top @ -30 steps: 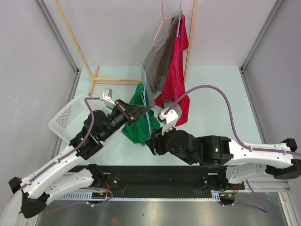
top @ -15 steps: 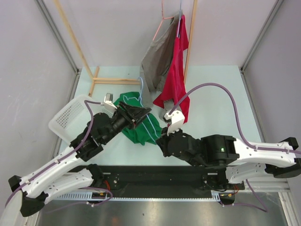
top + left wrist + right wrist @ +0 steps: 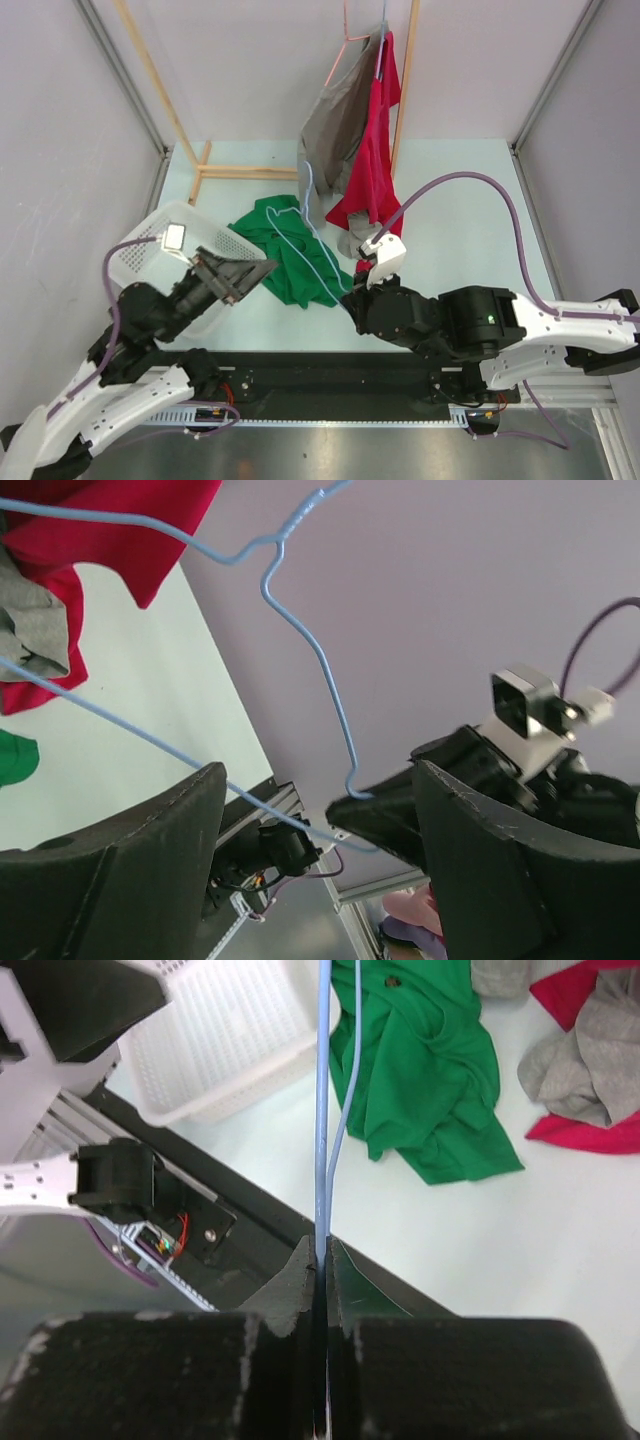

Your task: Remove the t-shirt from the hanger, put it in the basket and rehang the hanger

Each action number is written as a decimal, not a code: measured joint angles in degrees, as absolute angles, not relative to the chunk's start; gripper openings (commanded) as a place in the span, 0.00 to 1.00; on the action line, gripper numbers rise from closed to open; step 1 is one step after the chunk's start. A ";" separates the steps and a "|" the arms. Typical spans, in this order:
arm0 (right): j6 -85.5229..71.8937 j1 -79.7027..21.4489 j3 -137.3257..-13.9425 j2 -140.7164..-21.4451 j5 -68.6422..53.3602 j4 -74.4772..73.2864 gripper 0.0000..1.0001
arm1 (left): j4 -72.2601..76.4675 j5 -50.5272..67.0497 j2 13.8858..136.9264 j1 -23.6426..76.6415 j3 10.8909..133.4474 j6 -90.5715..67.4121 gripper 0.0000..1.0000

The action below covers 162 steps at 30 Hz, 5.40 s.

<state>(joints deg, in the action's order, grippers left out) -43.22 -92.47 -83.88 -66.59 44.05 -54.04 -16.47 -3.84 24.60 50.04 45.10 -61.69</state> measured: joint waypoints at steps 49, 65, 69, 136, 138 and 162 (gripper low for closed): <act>-44.77 -48.77 -116.05 -113.75 4.64 10.74 0.00 | -49.12 -8.99 4.12 50.04 53.49 -33.95 0.75; -52.45 -45.45 -131.63 -126.15 2.96 9.76 0.00 | -50.74 -9.56 4.23 50.04 54.98 -32.88 0.75; -51.24 -45.71 -136.64 -128.88 3.44 5.34 0.00 | -50.94 -9.58 4.29 50.04 55.72 -32.86 0.75; -35.24 -56.29 -80.58 -43.68 27.66 -45.54 1.00 | -47.79 -26.17 102.35 44.10 74.98 -63.59 1.00; -35.46 -56.25 -80.58 -41.95 28.16 -46.30 1.00 | -49.39 -26.83 104.44 42.52 75.29 -66.89 1.00; -37.01 -56.23 -75.83 -32.53 26.17 -49.41 1.00 | -35.18 -20.01 75.46 39.20 66.17 -52.84 0.00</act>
